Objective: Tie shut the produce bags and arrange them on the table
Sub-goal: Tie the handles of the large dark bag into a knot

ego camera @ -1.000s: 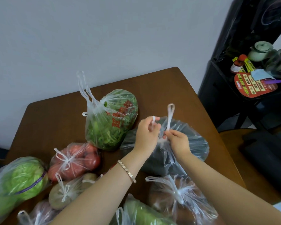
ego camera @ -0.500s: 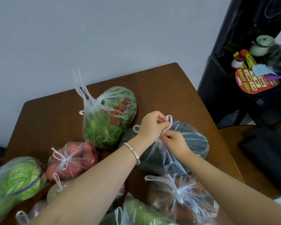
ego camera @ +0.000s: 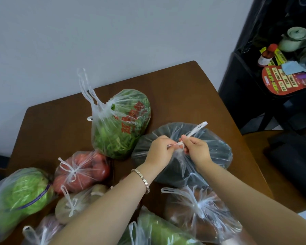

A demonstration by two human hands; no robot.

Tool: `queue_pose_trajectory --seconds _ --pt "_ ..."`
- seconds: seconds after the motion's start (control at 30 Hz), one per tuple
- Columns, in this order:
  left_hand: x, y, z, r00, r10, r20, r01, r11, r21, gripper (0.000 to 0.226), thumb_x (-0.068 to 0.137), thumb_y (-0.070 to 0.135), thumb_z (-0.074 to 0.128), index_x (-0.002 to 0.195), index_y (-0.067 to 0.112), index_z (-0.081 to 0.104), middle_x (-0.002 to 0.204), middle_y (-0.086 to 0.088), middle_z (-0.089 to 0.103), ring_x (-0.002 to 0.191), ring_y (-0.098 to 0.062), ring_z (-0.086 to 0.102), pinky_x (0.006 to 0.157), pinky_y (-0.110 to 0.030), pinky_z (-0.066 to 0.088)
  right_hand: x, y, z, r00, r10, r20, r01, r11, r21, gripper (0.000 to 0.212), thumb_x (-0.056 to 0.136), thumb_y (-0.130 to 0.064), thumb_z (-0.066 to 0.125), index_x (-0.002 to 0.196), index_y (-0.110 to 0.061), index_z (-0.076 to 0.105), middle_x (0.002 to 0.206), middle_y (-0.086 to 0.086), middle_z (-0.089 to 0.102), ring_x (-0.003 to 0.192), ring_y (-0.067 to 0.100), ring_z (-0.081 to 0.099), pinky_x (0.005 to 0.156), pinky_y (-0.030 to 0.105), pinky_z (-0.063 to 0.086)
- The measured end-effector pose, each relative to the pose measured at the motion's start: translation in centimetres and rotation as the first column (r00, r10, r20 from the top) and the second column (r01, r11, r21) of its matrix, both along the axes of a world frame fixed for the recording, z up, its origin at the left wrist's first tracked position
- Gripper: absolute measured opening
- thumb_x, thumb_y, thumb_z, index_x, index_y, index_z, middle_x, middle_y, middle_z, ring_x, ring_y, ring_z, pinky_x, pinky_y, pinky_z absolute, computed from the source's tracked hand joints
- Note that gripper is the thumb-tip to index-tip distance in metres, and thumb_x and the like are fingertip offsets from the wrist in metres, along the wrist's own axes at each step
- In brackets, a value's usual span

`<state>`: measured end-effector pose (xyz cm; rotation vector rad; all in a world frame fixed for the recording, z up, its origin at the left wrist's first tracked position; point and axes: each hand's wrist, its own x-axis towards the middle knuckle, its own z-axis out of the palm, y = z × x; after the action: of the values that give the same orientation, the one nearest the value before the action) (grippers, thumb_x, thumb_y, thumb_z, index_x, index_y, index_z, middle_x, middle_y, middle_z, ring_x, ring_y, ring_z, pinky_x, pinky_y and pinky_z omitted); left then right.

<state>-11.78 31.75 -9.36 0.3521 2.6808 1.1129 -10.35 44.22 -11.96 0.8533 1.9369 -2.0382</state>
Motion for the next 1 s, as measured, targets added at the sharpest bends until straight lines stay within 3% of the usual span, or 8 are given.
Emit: queue_pose_trajectory --seconds 0.17,0.27,0.33,0.4,0.5,0.67,0.87,1.0 --pt "0.5 0.5 -0.1 0.988 0.065 0.143 -0.071 0.997 0.042 0.023 0.087 0.029 0.059 0.087 0.009 0.070 0.080 -0.005 0.063 0.077 -0.018 0.058 0.070 -0.028 0.043 -0.4 -0.3 0.4 0.997 -0.025 -0.074 0.030 0.997 0.068 0.015 0.078 -0.019 0.070 0.066 -0.014 0.065 0.058 0.000 0.063 0.055 0.009 0.058 0.064 0.023 0.051" --pt "0.5 0.6 -0.2 0.964 0.101 0.245 -0.111 0.994 0.025 0.021 0.090 0.027 0.054 0.091 0.011 0.068 0.087 -0.006 0.068 0.082 -0.020 0.061 0.070 -0.027 0.043 -0.3 -0.3 0.8 0.994 -0.023 -0.105 0.039 0.989 0.144 0.024 0.074 -0.021 0.074 0.079 -0.022 0.051 0.059 0.002 0.063 0.042 0.001 0.055 0.046 0.011 0.044" --pt "0.1 0.7 -0.2 0.949 0.133 0.285 -0.143 0.990 0.015 0.019 0.090 0.021 0.052 0.090 0.012 0.068 0.090 -0.007 0.068 0.085 -0.020 0.061 0.071 -0.025 0.041 0.1 -0.2 0.9 0.984 0.081 -0.161 -0.034 0.960 0.276 0.020 0.079 -0.021 0.069 0.083 -0.023 0.050 0.060 0.002 0.062 0.047 0.007 0.054 0.049 0.016 0.043" --pt "-0.5 0.7 0.0 0.913 0.204 0.353 -0.230 0.973 0.033 0.016 0.089 0.016 0.054 0.085 0.013 0.070 0.090 -0.007 0.068 0.086 -0.020 0.060 0.076 -0.029 0.045 0.9 -0.2 0.9 0.941 0.253 -0.224 -0.137 0.892 0.430 0.009 0.085 -0.019 0.061 0.095 -0.020 0.061 0.072 0.001 0.063 0.063 0.012 0.056 0.063 0.022 0.046" --pt "-1.1 0.8 0.4 0.833 0.273 0.481 -0.344 0.937 0.064 0.013 0.084 0.010 0.057 0.084 0.013 0.070 0.082 -0.005 0.063 0.082 -0.020 0.057 0.081 -0.032 0.048 1.5 0.1 0.9 0.811 0.535 -0.235 -0.247 0.678 0.692 0.026 0.090 -0.012 0.054 0.113 -0.007 0.063 0.095 0.008 0.065 0.084 0.019 0.058 0.078 0.022 0.042" --pt "-0.2 0.3 0.7 0.912 0.139 0.386 -0.176 0.982 0.063 0.021 0.090 0.019 0.052 0.072 0.015 0.062 0.062 0.007 0.054 0.065 -0.010 0.050 0.063 -0.026 0.040 1.3 0.2 1.0 0.742 0.668 -0.064 -0.368 0.485 0.793 0.023 0.091 -0.009 0.047 0.105 -0.003 0.064 0.097 0.013 0.056 0.083 0.026 0.055 0.076 0.030 0.042" --pt "1.3 0.0 0.5 0.967 0.170 0.189 -0.188 0.979 0.079 0.018 0.090 0.021 0.055 0.090 0.012 0.069 0.076 0.003 0.060 0.066 0.000 0.050 0.056 -0.007 0.034 1.4 0.4 1.8 0.837 0.530 -0.137 -0.333 0.691 0.642 0.013 0.084 -0.005 0.057 0.087 -0.005 0.069 0.080 0.006 0.059 0.071 0.018 0.053 0.062 0.020 0.039" --pt "2.5 0.4 0.2 0.971 0.231 0.066 -0.238 0.964 0.119 0.018 0.088 0.020 0.058 0.088 0.008 0.071 0.075 -0.003 0.066 0.067 -0.007 0.053 0.057 -0.009 0.035 2.1 0.1 1.9 0.944 0.282 -0.173 -0.197 0.899 0.391 0.011 0.081 -0.004 0.063 0.083 -0.011 0.072 0.068 -0.001 0.066 0.060 0.009 0.056 0.060 0.018 0.046"
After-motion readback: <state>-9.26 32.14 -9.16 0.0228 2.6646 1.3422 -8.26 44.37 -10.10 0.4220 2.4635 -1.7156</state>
